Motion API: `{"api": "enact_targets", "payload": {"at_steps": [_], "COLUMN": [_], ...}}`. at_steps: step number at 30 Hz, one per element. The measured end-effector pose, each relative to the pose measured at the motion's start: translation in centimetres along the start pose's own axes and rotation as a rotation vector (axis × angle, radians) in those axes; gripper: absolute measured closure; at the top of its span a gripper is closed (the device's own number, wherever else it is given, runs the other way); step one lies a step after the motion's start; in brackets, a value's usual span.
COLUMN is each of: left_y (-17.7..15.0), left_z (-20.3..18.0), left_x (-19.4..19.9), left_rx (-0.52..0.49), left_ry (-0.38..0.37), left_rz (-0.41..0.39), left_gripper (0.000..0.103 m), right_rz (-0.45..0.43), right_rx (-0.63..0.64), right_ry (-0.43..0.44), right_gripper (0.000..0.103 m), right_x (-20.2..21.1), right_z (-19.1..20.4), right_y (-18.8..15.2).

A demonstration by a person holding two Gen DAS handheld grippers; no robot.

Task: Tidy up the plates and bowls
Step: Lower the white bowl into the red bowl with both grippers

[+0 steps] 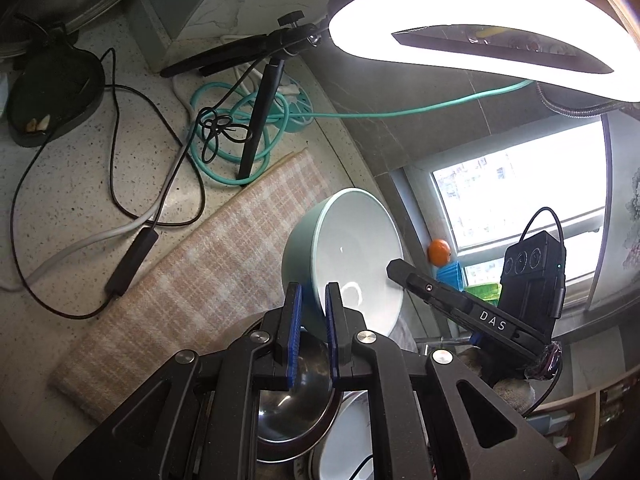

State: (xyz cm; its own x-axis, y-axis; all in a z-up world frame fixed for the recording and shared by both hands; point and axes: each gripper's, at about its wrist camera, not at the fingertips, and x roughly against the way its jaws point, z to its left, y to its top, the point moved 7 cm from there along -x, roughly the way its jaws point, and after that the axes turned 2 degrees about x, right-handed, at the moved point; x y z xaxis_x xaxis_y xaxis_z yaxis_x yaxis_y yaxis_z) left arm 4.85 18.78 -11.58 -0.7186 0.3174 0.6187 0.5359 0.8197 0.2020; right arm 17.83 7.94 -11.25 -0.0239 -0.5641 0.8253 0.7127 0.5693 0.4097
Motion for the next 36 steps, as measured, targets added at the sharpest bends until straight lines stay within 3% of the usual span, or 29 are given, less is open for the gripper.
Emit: {"api": "enact_targets", "payload": {"at_steps": [22, 36], "left_y": [-4.7, -6.1], "left_z": [0.1, 0.8], "left_x": [1.1, 0.7], "left_rx": [-0.035, -0.073], "left_ry": [0.033, 0.085], "left_rz": [0.118, 0.187], "left_gripper": [0.095, 0.095], "right_rz": [-0.019, -0.001], "right_rx": [-0.049, -0.106], "right_ry": [-0.004, 0.007], "right_gripper": [0.096, 0.096], "right_x": [2.5, 1.8], "right_z": [0.5, -0.1], "right_y": [-6.0, -8.7]}}
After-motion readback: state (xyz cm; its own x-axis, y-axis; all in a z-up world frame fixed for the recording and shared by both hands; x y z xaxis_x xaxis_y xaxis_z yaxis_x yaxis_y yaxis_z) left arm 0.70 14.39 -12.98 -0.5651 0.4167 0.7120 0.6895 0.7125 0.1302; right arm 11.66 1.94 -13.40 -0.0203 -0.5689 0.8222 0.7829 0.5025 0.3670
